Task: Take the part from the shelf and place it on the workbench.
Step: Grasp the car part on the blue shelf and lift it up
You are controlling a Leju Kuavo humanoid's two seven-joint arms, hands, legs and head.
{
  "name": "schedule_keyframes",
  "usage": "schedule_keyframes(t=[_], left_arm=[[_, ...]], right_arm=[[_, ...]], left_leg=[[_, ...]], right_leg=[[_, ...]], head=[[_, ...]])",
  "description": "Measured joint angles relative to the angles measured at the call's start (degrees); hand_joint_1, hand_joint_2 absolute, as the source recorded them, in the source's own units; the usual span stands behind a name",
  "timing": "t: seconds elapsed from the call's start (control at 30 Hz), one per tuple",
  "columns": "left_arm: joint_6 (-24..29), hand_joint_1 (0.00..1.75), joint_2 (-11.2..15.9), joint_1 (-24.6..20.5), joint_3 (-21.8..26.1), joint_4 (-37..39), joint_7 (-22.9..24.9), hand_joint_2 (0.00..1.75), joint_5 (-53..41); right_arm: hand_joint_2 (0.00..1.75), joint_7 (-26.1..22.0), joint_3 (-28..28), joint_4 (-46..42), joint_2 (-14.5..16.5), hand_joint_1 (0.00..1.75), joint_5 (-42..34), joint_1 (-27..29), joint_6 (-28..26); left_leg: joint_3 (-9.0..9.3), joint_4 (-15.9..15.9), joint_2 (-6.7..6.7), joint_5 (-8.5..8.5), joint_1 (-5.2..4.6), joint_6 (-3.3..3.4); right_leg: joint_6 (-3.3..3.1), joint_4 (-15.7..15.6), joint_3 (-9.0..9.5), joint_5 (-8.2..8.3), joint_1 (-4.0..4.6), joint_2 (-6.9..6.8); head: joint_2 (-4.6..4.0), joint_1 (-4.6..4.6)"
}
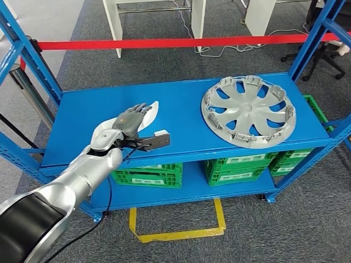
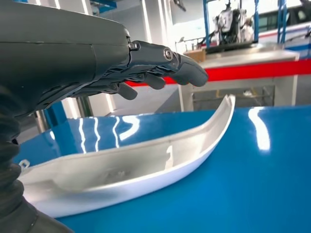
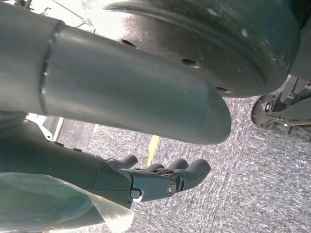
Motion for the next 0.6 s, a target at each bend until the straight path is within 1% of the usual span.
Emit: schedule_keyframes(t=[0.17,0.37,0.6], left_arm=[[-0.3,0.00,0.1,0.0,0.4,0.7,3.4,1.75,-1.4],[-0.4,0.00,0.7,0.0,1.1,1.7,8.9,1.75,-4.3],[-0.5,0.00,2.1,0.0,1.4,2.7,11.7,1.75,-6.5]], right_arm=[[0.00,0.4,0.0,0.0,0.0,0.00,0.2,0.0,-0.1],[0.00,0.6,0.0,0.0,0.0,0.00,0.2,0.0,-0.1],[0.00,0.9,0.0,0.0,0.0,0.00,0.2,0.0,-0.1]], left_leg=[[0.00,0.0,0.00,0.00,0.00,0.00],[0.00,0.0,0.00,0.00,0.00,0.00],[-0.01,0.0,0.00,0.00,0.00,0.00]], right_leg=[[0.00,0.0,0.00,0.00,0.00,0.00],[0.00,0.0,0.00,0.00,0.00,0.00],[0.00,0.0,0.00,0.00,0.00,0.00]], head=[[0.00,0.01],[0.00,0.01],[0.00,0.00]])
